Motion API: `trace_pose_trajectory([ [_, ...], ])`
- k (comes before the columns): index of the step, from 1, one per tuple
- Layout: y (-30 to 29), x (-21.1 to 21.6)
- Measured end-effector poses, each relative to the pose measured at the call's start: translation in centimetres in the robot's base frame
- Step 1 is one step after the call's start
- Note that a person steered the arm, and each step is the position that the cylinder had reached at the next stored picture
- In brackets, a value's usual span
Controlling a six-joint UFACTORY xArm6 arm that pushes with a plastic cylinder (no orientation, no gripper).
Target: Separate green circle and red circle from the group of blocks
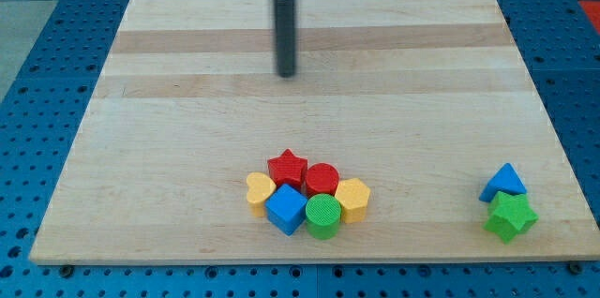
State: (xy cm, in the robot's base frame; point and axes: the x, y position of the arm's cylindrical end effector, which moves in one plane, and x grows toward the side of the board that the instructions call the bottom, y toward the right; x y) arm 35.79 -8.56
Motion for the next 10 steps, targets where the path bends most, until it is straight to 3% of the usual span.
trace_pose_trajectory([
  [1, -11.4, 1.5],
  [2, -17.3, 12.7],
  [3, -17.7, 13.6],
  [4, -17.7, 23.3],
  [5, -17.6, 25.9],
  [10, -16.9, 26.0],
])
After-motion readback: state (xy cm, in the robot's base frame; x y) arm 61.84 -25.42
